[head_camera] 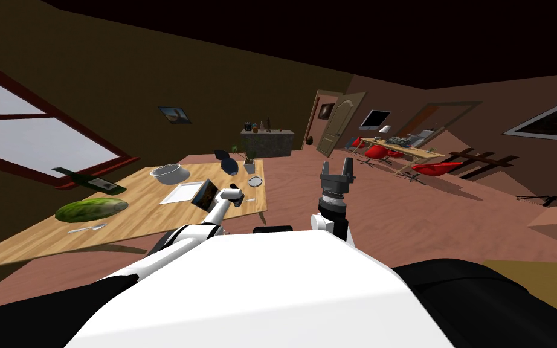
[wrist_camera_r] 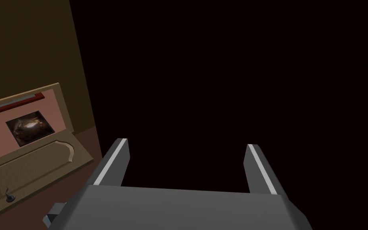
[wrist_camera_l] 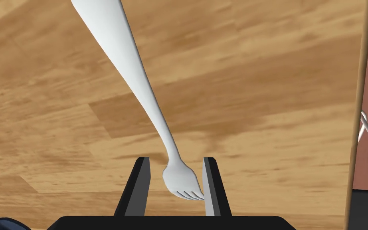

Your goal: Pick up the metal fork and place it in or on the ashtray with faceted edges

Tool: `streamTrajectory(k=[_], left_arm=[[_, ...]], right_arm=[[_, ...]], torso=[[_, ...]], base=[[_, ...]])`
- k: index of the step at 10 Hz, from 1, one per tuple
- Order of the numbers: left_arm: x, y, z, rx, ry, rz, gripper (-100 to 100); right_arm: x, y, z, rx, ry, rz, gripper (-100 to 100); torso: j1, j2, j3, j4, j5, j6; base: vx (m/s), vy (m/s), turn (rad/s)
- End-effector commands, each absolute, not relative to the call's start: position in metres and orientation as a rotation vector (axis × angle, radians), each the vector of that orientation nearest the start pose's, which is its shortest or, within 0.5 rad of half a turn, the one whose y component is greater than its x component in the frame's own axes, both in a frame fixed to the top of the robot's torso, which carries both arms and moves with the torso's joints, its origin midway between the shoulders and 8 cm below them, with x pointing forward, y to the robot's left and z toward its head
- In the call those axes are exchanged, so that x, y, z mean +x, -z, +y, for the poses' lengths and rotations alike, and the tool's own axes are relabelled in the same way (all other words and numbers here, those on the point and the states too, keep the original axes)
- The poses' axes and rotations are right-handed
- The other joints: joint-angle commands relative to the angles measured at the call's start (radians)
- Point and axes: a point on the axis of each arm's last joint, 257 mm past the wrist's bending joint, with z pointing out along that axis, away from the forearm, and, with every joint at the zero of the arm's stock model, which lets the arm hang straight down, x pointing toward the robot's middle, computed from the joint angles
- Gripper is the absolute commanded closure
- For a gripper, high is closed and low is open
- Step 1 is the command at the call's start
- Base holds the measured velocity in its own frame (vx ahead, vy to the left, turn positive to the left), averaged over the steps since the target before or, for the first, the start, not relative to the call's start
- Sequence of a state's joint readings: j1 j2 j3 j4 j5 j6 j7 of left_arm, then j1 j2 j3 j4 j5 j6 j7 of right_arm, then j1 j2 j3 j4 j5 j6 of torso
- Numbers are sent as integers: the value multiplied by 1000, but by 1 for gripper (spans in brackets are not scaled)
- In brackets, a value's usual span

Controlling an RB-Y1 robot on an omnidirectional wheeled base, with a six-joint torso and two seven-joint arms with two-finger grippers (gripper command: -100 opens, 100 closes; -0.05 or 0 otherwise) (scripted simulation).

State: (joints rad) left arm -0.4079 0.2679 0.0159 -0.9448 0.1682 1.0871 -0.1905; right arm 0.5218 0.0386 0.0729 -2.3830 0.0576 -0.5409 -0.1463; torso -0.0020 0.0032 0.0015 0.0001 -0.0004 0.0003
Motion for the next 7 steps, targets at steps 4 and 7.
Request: streamTrajectory(k=[4, 7], left_arm=[[449, 476, 328, -1894, 148, 2183, 100], [447, 475, 327, -1977, 175, 2150, 100]], right_arm=[[316, -70, -252, 606, -1492, 490, 0], [316, -70, -252, 606, -1492, 490, 0]], torso=[[1, -2, -1, 0, 0, 0], [-14, -2, -1, 0, -2, 3]], base=[[-20, -44, -47], [2, -190, -128]])
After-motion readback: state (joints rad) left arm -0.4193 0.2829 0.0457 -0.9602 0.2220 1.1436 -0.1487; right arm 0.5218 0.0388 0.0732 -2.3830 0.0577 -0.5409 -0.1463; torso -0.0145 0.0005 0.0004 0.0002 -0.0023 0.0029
